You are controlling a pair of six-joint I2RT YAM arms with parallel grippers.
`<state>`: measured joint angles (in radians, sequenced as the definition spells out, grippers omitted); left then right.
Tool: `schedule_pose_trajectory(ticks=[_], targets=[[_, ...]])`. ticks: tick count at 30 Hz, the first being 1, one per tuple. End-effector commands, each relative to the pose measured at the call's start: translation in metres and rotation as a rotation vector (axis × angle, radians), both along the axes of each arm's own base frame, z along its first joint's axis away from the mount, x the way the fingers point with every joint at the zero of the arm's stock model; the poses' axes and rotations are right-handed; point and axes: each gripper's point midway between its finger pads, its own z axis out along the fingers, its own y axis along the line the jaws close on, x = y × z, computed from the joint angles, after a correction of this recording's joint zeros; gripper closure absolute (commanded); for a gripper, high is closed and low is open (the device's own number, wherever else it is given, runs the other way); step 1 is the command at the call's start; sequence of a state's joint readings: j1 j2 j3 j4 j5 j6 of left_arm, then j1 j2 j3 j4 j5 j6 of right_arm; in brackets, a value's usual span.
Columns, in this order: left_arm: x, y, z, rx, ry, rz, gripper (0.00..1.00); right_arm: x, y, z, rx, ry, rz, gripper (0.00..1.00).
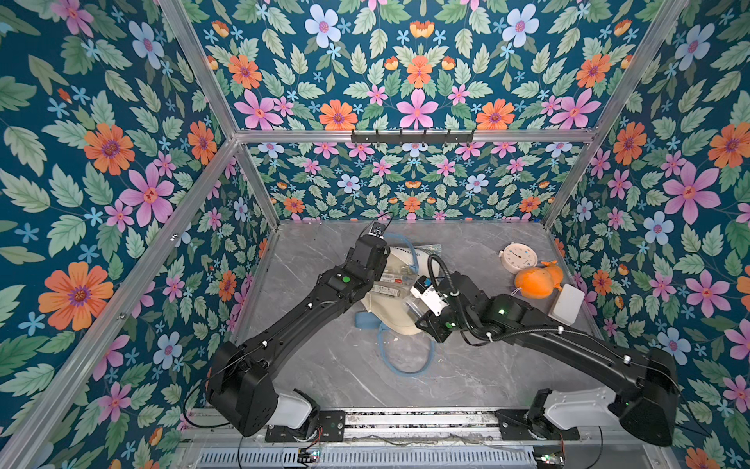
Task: Take out the compass set from the canvas bag
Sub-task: Pick up the compass set from the canvas bag, then place the compass set at the center of the board.
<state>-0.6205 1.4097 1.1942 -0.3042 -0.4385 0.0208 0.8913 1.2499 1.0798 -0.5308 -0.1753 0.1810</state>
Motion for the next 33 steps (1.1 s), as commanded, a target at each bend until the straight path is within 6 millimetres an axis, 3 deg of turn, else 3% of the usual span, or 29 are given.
schedule_pose_trajectory(ticks=[1, 4, 8, 19, 27, 33], targets=[[0.002, 0.012, 0.001, -0.02, -0.001, 0.036, 1.0, 0.013, -0.033, 0.001, 0.025, 0.026, -0.134, 0.97], [0.0, 0.017, 0.001, -0.009, 0.006, 0.034, 1.0, 0.042, -0.062, -0.001, 0.117, 0.043, -0.279, 1.0], [-0.003, 0.025, 0.001, 0.018, 0.018, 0.033, 1.0, 0.077, -0.083, -0.015, 0.206, 0.042, -0.415, 1.0], [-0.016, 0.03, -0.007, 0.053, 0.043, -0.035, 1.0, 0.153, -0.091, -0.096, 0.264, 0.175, -0.56, 0.99], [-0.021, 0.022, -0.008, 0.012, 0.055, -0.081, 1.0, 0.19, -0.102, -0.145, 0.235, 0.267, -0.683, 0.96], [-0.023, 0.02, -0.01, 0.004, 0.066, -0.09, 1.0, 0.195, -0.101, -0.164, 0.206, 0.31, -0.696, 0.9]])
